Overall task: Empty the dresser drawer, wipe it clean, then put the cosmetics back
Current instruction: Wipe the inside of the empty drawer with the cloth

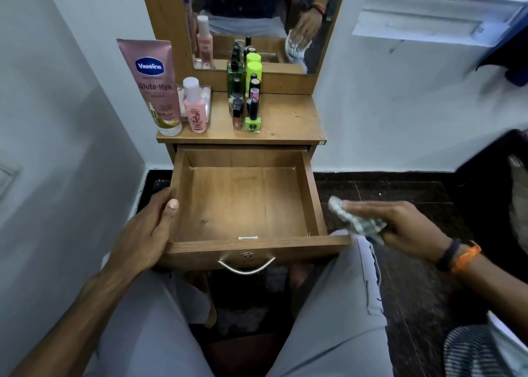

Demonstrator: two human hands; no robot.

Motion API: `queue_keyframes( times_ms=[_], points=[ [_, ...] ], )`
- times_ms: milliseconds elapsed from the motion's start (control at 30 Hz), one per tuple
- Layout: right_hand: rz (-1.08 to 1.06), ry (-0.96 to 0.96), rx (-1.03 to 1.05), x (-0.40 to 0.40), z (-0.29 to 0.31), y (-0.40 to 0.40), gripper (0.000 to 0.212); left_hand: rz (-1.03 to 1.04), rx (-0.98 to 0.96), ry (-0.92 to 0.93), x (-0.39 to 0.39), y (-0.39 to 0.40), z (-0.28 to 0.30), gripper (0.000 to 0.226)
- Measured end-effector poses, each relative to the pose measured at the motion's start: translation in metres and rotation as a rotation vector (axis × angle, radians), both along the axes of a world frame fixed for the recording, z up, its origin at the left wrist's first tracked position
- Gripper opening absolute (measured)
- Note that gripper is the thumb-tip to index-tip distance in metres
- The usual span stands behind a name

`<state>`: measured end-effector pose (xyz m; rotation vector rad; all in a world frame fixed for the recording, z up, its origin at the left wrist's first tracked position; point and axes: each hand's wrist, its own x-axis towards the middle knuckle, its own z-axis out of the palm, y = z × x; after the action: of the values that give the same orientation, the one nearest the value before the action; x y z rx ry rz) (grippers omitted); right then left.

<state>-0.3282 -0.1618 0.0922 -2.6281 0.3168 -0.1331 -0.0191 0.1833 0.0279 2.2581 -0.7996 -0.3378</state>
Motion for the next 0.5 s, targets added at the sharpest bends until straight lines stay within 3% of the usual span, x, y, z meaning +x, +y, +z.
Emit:
queue_keyframes(
  times_ms=[67, 133, 200, 267, 367, 500],
  points=[
    [-0.176, -0.094, 0.095, 0.015, 0.004, -0.002, 0.071, -0.023, 0.037, -0.017, 0.001, -0.001, 0.001, 0.062],
    [-0.301, -0.212, 0.337, 0.035, 0.004, 0.004, 0.064, -0.035, 0.071, -0.095, -0.002, -0.005, 0.003, 0.054],
    [-0.400, -0.393, 0.885, 0.055, -0.001, 0.009, 0.039, -0.046, 0.062, -0.171, -0.007, -0.013, 0.009, 0.048],
    [-0.458, -0.455, 1.491, 0.071, -0.003, 0.017, 0.038, -0.047, 0.032, -0.144, -0.012, -0.027, 0.018, 0.045],
    [-0.312, -0.436, 1.942, 0.083, -0.006, 0.029, 0.055, -0.038, -0.132, 0.129, -0.027, -0.056, 0.032, 0.037],
    [-0.169, -0.410, 2.061, 0.099, -0.013, 0.049, 0.081, -0.090, -0.379, 0.750, -0.054, -0.108, 0.046, 0.044]
  ],
)
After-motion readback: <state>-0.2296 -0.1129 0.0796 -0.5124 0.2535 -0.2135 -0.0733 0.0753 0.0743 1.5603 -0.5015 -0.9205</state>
